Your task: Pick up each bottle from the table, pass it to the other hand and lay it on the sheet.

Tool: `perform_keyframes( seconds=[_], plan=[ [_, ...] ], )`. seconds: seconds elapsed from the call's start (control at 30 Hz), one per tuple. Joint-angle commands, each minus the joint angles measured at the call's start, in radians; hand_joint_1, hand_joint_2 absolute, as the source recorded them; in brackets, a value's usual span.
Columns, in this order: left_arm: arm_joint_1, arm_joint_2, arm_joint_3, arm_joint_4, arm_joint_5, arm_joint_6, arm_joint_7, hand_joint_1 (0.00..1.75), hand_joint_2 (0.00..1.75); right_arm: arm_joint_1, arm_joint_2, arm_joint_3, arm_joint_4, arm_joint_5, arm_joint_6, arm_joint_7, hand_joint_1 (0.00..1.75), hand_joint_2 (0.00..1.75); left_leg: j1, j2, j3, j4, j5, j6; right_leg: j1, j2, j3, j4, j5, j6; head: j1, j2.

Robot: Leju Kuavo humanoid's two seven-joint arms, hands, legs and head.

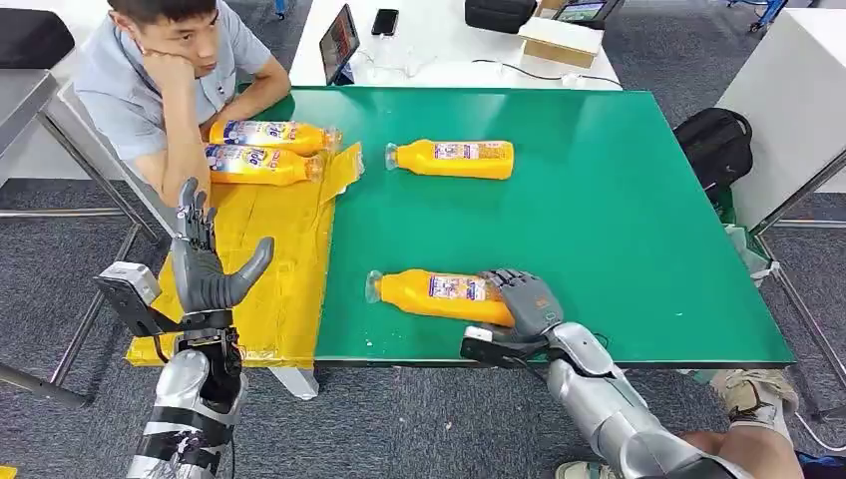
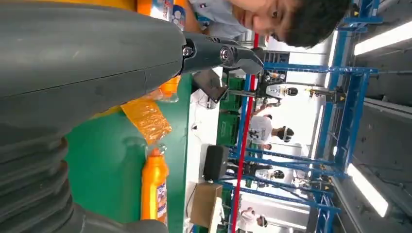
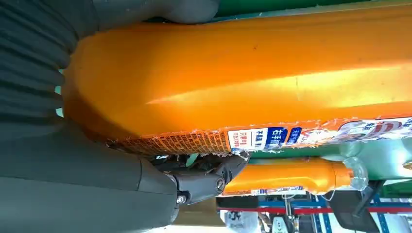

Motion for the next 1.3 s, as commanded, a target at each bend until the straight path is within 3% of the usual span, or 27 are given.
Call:
perform_keyframes(
  seconds=[0.03, 0.17, 0.23, 0.37, 0.5, 0.6, 0.67, 0.8, 0.87, 1.0, 1.07, 1.3],
  plan=[
    [-0.043, 0.017, -0.008, 0.055, 0.005, -0.003, 0.005, 0.0, 1.75, 0.027, 0.017, -0.011, -0.034, -0.038, 0.024, -0.01, 1.75, 1.75, 0.001, 0.0, 0.003, 0.0, -0.001, -0.002, 0.001, -0.001, 0.003, 0.0, -0.001, -0.002, 0.0, 0.0],
    [-0.013, 0.017, -0.031, -0.003, 0.006, -0.007, 0.01, 0.0, 1.75, 0.117, 0.057, -0.094, -0.213, -0.252, 0.118, -0.123, 1.75, 1.75, 0.001, 0.0, 0.002, 0.0, -0.001, -0.002, 0.002, -0.001, 0.003, -0.001, -0.001, -0.002, 0.0, 0.0],
    [0.007, 0.01, -0.05, -0.046, -0.013, 0.037, 0.001, 0.0, 1.75, 0.187, 0.081, -0.106, -0.396, -0.342, 0.166, -0.125, 1.75, 1.75, 0.001, 0.001, 0.003, -0.001, -0.002, -0.002, 0.002, 0.0, 0.004, -0.001, -0.002, -0.003, 0.0, 0.0],
    [0.008, 0.009, -0.055, -0.055, -0.013, 0.048, 0.004, 0.0, 1.75, 0.196, 0.083, -0.101, -0.432, -0.352, 0.176, -0.104, 1.75, 1.75, 0.001, 0.001, 0.0, 0.001, -0.002, -0.002, 0.001, 0.0, 0.001, 0.001, -0.002, -0.002, 0.0, 0.0],
    [0.028, -0.004, -0.055, -0.099, -0.011, 0.119, -0.047, 0.0, 1.75, 0.233, 0.115, -0.114, -0.568, -0.476, 0.209, -0.139, 1.75, 1.75, 0.001, 0.0, -0.003, 0.001, -0.002, -0.001, 0.001, 0.0, -0.003, 0.001, -0.002, -0.002, 0.0, 0.0],
    [0.029, -0.01, -0.029, -0.098, 0.031, 0.144, -0.054, 0.0, 1.75, 0.259, 0.108, -0.088, -0.655, -0.529, 0.182, -0.139, 1.75, 1.75, 0.0, 0.001, -0.004, 0.0, -0.001, -0.001, 0.0, 0.0, -0.004, 0.001, -0.001, -0.001, 0.0, 0.0],
    [0.036, 0.005, -0.035, -0.082, 0.094, 0.081, -0.001, 0.0, 1.75, 0.281, 0.11, -0.099, -0.713, -0.576, 0.158, -0.139, 1.75, 1.75, 0.0, 0.0, -0.004, 0.0, -0.001, -0.001, 0.0, 0.0, -0.003, 0.001, -0.001, -0.002, 0.0, 0.0],
    [0.076, 0.045, -0.156, -0.077, -0.036, -0.032, 0.012, 0.0, 1.75, 0.299, 0.104, -0.099, -0.82, -0.631, 0.099, -0.139, 1.75, 1.75, 0.0, -0.001, -0.003, 0.0, -0.001, -0.001, 0.0, -0.001, -0.002, 0.0, -0.002, -0.002, 0.0, 0.0],
    [0.104, 0.033, -0.22, -0.073, -0.084, -0.06, 0.02, 0.0, 1.75, 0.308, 0.111, -0.108, -0.87, -0.637, 0.058, -0.139, 1.75, 1.75, 0.0, 0.0, -0.003, 0.0, -0.002, -0.001, 0.0, -0.001, -0.002, 0.0, -0.002, -0.002, 0.0, 0.0],
    [0.127, 0.043, -0.345, -0.025, -0.119, -0.169, 0.025, 0.0, 1.75, 0.274, 0.136, -0.11, -0.806, -0.626, 0.106, -0.139, 1.75, 1.75, 0.0, 0.0, -0.001, -0.001, -0.002, -0.001, 0.0, -0.001, 0.0, -0.001, -0.002, -0.002, 0.0, 0.0],
    [0.115, 0.029, -0.38, -0.006, -0.041, -0.258, 0.048, 0.0, 1.75, 0.238, 0.134, -0.047, -0.746, -0.59, 0.097, -0.139, 1.75, 1.75, 0.0, 0.001, -0.002, -0.001, -0.001, -0.001, 0.0, 0.001, -0.002, -0.001, -0.001, -0.002, 0.0, 0.0],
    [0.06, 0.028, -0.385, 0.029, 0.063, -0.334, 0.082, 0.0, 1.75, 0.142, 0.157, 0.139, -0.499, -0.493, 0.078, -0.139, 1.75, 1.75, 0.001, 0.003, -0.002, -0.001, -0.001, -0.001, 0.001, 0.003, -0.003, -0.001, 0.0, -0.002, 0.0, 0.0]
  ],
)
